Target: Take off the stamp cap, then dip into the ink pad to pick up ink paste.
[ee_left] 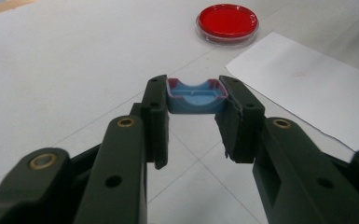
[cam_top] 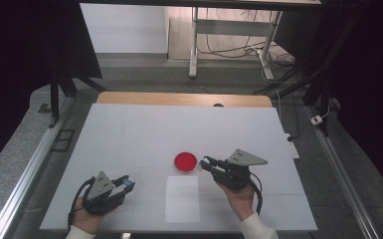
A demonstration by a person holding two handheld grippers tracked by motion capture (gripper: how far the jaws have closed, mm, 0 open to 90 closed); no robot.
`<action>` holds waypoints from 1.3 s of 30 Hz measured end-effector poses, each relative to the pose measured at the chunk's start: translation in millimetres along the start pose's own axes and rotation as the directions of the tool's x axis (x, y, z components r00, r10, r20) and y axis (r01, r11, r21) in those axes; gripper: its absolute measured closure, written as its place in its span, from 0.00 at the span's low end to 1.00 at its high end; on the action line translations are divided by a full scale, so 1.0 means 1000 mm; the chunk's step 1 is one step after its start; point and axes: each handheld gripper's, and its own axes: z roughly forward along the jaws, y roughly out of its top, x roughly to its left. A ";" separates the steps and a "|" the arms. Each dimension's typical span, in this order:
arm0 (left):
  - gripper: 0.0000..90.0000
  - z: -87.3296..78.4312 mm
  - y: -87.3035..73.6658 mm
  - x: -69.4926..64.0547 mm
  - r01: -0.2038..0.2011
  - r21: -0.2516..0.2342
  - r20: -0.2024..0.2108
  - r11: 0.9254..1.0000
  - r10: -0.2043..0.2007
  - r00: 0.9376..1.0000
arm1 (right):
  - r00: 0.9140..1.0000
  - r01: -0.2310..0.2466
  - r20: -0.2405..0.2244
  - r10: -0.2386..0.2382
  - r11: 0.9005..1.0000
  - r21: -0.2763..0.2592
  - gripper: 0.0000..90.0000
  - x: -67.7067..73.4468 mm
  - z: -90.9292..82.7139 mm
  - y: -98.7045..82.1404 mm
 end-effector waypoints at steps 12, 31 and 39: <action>0.72 0.003 -0.001 0.000 -0.016 0.007 0.015 1.000 0.016 1.000 | 1.000 0.018 0.022 -0.019 1.000 0.013 0.83 -0.002 0.003 0.002; 0.72 0.004 -0.001 0.000 -0.008 0.001 0.018 1.000 0.008 1.000 | 0.999 0.040 0.032 -0.042 0.998 0.052 0.83 -0.006 0.025 0.018; 0.72 0.005 -0.002 -0.001 -0.007 0.005 0.025 1.000 0.007 1.000 | 0.997 0.059 0.034 -0.062 0.994 0.092 0.83 -0.007 0.043 0.024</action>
